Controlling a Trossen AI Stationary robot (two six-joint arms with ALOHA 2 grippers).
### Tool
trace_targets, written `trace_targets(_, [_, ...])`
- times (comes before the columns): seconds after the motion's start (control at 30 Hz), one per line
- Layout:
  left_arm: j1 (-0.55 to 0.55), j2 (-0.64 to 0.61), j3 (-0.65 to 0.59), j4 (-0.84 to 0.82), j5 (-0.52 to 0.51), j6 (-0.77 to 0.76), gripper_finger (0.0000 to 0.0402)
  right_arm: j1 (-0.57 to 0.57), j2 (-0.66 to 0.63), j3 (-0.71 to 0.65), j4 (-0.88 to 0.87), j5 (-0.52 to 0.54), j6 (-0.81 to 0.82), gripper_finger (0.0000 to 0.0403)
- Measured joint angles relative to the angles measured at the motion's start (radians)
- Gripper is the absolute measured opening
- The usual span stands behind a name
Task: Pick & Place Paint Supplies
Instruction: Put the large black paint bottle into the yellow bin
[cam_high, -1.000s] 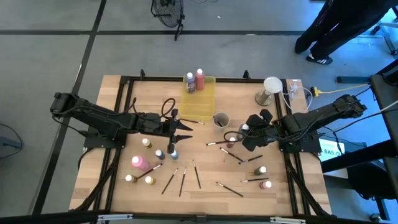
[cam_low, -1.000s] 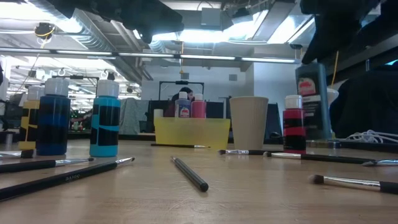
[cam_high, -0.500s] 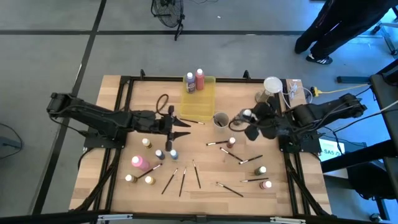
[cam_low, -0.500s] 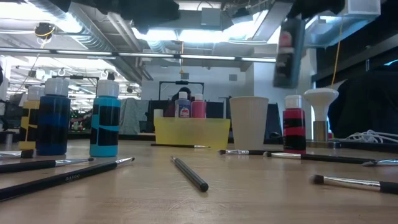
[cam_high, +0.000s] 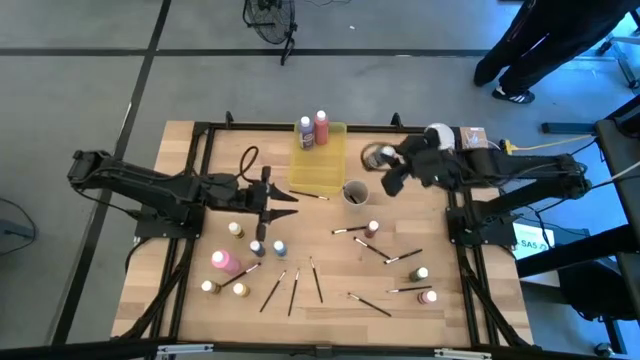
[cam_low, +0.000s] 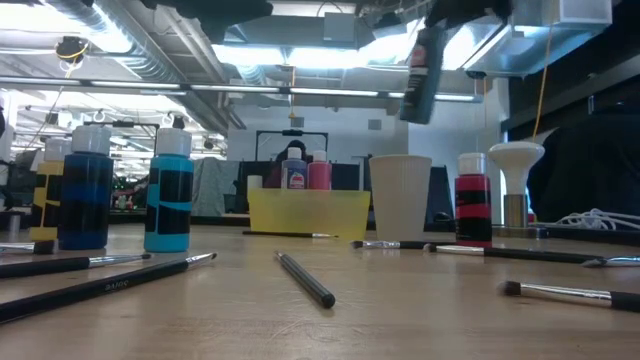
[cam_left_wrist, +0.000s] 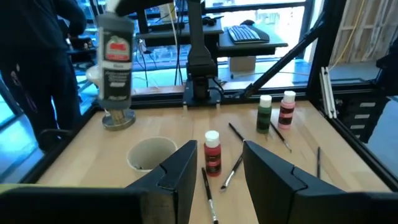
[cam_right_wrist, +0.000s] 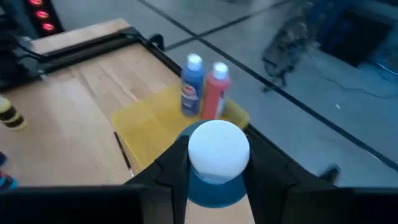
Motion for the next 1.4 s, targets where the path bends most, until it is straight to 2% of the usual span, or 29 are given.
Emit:
trace_targets(0.13, [0.028,-0.048,0.0,-0.005,-0.016,0.032,0.0125,-0.113,0.042,0.0,0.182,-0.146,-0.163,0.012])
trace_targets(0.23, [0.059,-0.097,0.0,-0.035,-0.044,0.038,0.0125,-0.185,0.069,0.0,0.294,-0.199,-0.242,0.012])
trace_targets(0.5, [0.172,-0.224,0.0,-0.155,-0.106,0.038,0.0125,-0.398,0.165,0.0,0.338,-0.347,-0.254,0.012])
trace_targets(0.8, [0.245,-0.217,0.0,-0.176,-0.114,0.02,0.0125,-0.553,0.336,0.0,0.515,-0.573,-0.32,0.012])
trace_targets(1.27, [0.306,-0.211,0.0,-0.247,-0.115,0.041,0.0125,-0.606,0.523,0.0,0.598,-0.589,-0.406,0.012])
trace_targets(1.4, [0.306,-0.211,0.0,-0.249,-0.15,0.055,0.0125,-0.61,0.562,0.0,0.635,-0.55,-0.441,0.012])
